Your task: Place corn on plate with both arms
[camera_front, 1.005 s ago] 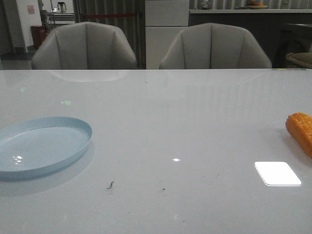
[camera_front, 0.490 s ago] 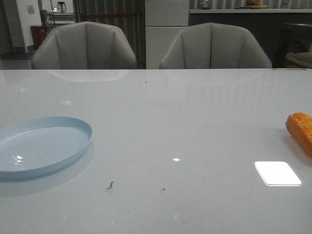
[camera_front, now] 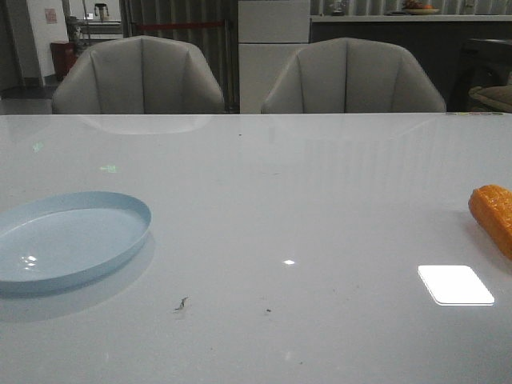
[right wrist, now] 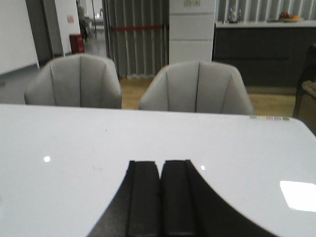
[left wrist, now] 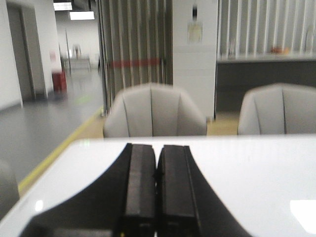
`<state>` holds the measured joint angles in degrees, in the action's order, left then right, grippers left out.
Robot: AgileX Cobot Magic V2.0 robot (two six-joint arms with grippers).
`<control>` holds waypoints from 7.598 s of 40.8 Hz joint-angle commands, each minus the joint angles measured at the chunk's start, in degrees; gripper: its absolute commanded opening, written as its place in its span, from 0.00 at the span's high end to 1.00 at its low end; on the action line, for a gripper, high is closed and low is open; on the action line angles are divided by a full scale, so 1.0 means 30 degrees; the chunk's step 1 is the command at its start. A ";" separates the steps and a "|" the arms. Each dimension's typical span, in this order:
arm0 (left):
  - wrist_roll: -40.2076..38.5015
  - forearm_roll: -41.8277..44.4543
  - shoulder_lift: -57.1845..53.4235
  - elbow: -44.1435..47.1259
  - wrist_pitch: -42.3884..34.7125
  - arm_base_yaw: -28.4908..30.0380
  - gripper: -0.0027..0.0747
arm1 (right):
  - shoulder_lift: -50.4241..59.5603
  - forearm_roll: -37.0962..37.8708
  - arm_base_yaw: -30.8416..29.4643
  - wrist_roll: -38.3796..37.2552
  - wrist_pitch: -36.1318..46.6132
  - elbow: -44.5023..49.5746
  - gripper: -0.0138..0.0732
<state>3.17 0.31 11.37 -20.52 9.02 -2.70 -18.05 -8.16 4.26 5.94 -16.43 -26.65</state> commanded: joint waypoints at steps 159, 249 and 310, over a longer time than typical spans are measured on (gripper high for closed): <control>-0.0123 -0.5219 3.2250 -2.1203 0.8664 -0.8487 0.75 | -1.1215 -0.0841 0.0075 0.0041 -0.0258 -0.1791 0.28; -0.0535 0.1151 1.0955 -0.5612 -0.1146 -0.1511 0.51 | -2.6269 -0.0838 -0.3540 -0.0659 -0.2565 -1.0689 0.28; -0.0535 0.0505 1.0992 -0.5612 -0.1182 -0.1511 0.51 | -2.7481 -0.1986 0.5012 0.2581 -0.6752 -1.9514 0.58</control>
<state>2.19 3.27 44.75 -35.63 10.71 -7.31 -103.17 -13.57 16.10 12.53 -39.94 -83.15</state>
